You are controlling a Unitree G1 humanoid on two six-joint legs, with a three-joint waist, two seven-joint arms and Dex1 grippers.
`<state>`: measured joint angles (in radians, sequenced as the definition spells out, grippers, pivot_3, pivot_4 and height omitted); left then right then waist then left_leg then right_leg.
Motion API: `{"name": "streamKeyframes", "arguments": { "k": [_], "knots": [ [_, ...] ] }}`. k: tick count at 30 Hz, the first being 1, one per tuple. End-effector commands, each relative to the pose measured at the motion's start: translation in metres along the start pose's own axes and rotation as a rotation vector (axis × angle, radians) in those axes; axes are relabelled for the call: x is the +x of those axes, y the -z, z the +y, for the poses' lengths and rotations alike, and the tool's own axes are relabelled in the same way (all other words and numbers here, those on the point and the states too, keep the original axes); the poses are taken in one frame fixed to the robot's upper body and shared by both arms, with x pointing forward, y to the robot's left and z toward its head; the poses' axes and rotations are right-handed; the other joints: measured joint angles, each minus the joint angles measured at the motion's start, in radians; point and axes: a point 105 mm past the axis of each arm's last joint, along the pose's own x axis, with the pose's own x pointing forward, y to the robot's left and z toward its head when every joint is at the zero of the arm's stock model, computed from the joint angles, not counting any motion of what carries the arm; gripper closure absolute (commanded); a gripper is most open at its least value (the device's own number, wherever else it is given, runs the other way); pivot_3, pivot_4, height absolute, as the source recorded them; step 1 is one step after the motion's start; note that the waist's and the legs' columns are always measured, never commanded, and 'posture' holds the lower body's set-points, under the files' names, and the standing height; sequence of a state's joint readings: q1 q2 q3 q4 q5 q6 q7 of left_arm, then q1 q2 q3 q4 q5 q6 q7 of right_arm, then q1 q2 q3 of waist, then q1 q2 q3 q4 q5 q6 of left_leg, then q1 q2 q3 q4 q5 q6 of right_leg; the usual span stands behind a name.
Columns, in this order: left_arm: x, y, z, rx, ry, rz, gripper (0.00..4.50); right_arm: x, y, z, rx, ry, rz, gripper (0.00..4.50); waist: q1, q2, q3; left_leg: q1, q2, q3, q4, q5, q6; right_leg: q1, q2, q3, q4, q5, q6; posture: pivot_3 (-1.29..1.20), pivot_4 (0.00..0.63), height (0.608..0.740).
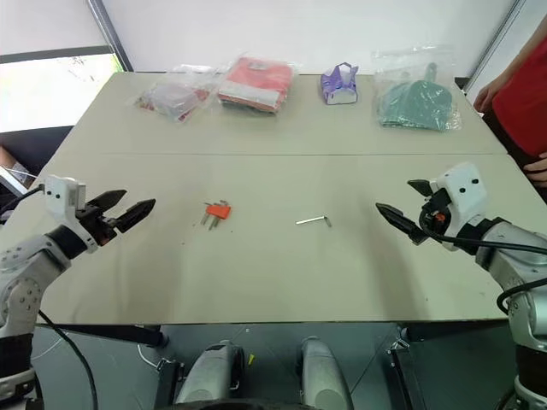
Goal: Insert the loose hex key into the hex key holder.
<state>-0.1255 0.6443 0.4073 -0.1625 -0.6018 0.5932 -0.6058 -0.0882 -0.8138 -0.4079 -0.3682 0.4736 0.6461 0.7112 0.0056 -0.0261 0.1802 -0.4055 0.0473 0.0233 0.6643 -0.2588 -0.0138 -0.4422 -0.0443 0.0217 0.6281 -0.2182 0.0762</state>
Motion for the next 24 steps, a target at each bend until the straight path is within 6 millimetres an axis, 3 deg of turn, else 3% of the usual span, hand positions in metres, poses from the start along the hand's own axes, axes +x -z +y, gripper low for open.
{"name": "streamKeyframes", "arguments": {
  "k": [1, 24],
  "knots": [
    [-0.004, -0.016, -0.001, 0.039, 0.001, -0.046, 0.17, -0.002, -0.012, -0.003, -0.046, 0.016, -0.031, 0.35, 0.001, 0.0, 0.0, 0.0, 0.0, 0.0, 0.0, 0.0, 0.0, 0.0, 0.0, 0.0, 0.0, 0.0, 0.0, 0.0, 0.15, 0.74],
    [0.005, -0.006, 0.006, 0.074, -0.002, -0.022, 0.17, 0.002, -0.014, -0.011, -0.087, 0.053, -0.031, 0.35, 0.003, 0.0, 0.0, 0.0, 0.0, 0.0, 0.0, 0.0, 0.0, 0.0, 0.0, 0.0, 0.0, 0.0, 0.0, 0.0, 0.15, 0.74]
  ]
}}
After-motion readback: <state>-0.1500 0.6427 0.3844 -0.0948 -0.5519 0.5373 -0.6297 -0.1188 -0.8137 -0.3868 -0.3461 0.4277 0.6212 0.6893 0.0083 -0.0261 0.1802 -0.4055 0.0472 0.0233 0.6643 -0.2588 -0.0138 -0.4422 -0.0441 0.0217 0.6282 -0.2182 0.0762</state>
